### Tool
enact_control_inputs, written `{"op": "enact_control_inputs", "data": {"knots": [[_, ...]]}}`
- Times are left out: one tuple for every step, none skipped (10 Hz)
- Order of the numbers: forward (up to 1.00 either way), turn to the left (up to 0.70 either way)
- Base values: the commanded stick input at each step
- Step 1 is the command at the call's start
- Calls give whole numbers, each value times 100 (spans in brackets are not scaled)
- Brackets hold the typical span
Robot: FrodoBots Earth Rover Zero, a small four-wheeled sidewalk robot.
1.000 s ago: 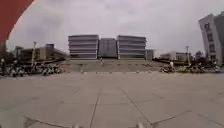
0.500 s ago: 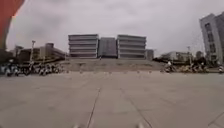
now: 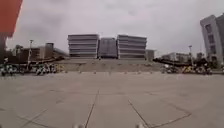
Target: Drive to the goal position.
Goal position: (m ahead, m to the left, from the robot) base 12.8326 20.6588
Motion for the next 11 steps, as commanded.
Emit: {"op": "enact_control_inputs", "data": {"knots": [[85,0],[85,0],[85,0],[85,0],[85,0],[85,0],[85,0],[85,0],[85,0],[85,0],[85,0]]}}
